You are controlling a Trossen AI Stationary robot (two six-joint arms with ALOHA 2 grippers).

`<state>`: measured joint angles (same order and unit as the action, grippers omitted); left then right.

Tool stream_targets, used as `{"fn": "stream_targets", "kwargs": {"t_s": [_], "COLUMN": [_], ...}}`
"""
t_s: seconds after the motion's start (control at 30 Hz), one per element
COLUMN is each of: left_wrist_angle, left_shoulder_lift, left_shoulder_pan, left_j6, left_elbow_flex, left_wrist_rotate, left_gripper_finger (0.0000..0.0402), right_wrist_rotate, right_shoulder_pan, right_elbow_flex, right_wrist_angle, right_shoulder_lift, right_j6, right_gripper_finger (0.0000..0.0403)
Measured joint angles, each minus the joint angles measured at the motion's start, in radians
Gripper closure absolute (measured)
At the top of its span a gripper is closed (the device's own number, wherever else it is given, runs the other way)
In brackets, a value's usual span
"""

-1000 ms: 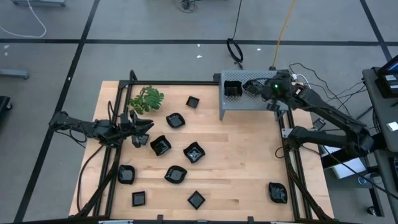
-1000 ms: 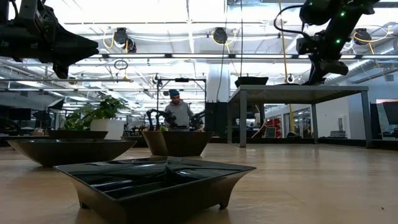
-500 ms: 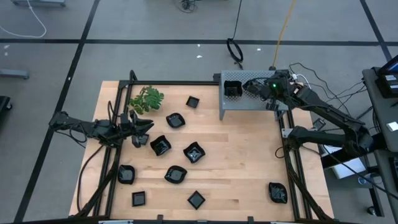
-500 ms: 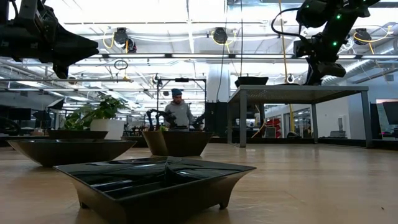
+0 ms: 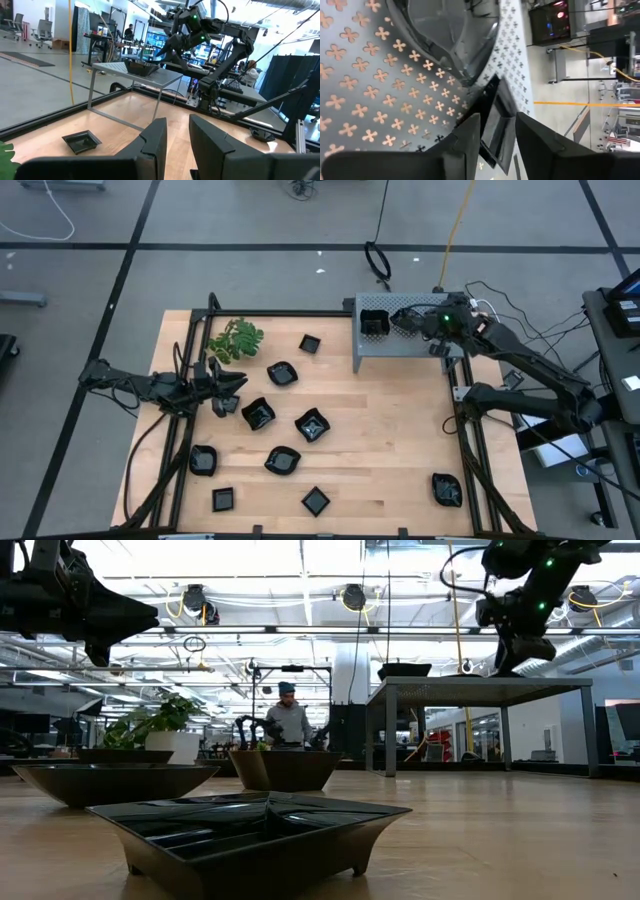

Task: Pick & Place Mini shaped plates
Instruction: Stack the square plate on top of the square plate on the shelf, then stack the leaf shaped plate on top of the leaf shaped plate on the shelf

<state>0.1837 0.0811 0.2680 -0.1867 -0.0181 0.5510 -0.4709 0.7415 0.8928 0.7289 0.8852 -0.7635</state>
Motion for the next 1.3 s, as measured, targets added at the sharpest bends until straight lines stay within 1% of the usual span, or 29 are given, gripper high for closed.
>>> {"fn": "stream_targets", "kwargs": {"t_s": [0.13, 0.3, 0.4, 0.47, 0.53, 0.63, 0.73, 0.87, 0.93, 0.97, 1.13, 1.23, 1.3], "left_wrist_angle": [0.000, 0.000, 0.000, 0.000, 0.000, 0.000, 0.000, 0.000, 0.000, 0.000, 0.000, 0.000, 0.000], "left_shoulder_lift": [0.000, 0.000, 0.000, 0.000, 0.000, 0.000, 0.000, 0.000, 0.000, 0.000, 0.000, 0.000, 0.000], "left_shoulder_pan": [0.000, 0.000, 0.000, 0.000, 0.000, 0.000, 0.000, 0.000, 0.000, 0.000, 0.000, 0.000, 0.000], "left_j6": [0.000, 0.000, 0.000, 0.000, 0.000, 0.000, 0.000, 0.000, 0.000, 0.000, 0.000, 0.000, 0.000], "left_elbow_flex": [0.000, 0.000, 0.000, 0.000, 0.000, 0.000, 0.000, 0.000, 0.000, 0.000, 0.000, 0.000, 0.000], "left_wrist_rotate": [0.000, 0.000, 0.000, 0.000, 0.000, 0.000, 0.000, 0.000, 0.000, 0.000, 0.000, 0.000, 0.000], "left_gripper_finger": [0.0316, 0.0316, 0.0316, 0.0316, 0.0316, 0.0316, 0.0316, 0.0316, 0.0316, 0.0316, 0.0316, 0.0316, 0.0316], "right_wrist_rotate": [0.003, 0.039, 0.039, 0.068, 0.153, 0.353, 0.554, 0.792, 0.884, 0.914, 0.914, 0.856, 0.813], "right_shoulder_pan": [-0.023, -0.046, -0.061, -0.072, -0.082, -0.085, -0.085, -0.101, -0.136, -0.163, -0.346, -0.475, -0.558], "right_elbow_flex": [0.000, 0.000, 0.000, 0.000, 0.000, -0.003, -0.043, -0.136, -0.183, -0.202, -0.279, -0.293, -0.293], "right_wrist_angle": [-0.026, -0.081, -0.122, -0.180, -0.246, -0.335, -0.431, -0.557, -0.596, -0.596, -0.577, -0.565, -0.565], "right_shoulder_lift": [-0.058, -0.109, -0.121, -0.126, -0.128, -0.119, -0.111, -0.098, -0.099, -0.099, -0.097, -0.069, -0.042], "right_j6": [0.018, 0.123, 0.219, 0.338, 0.514, 0.759, 0.893, 1.078, 1.149, 1.175, 1.322, 1.419, 1.450], "right_gripper_finger": [0.0287, 0.0287, 0.0287, 0.0287, 0.0287, 0.0287, 0.0287, 0.0287, 0.0287, 0.0287, 0.0287, 0.0287, 0.0287]}}
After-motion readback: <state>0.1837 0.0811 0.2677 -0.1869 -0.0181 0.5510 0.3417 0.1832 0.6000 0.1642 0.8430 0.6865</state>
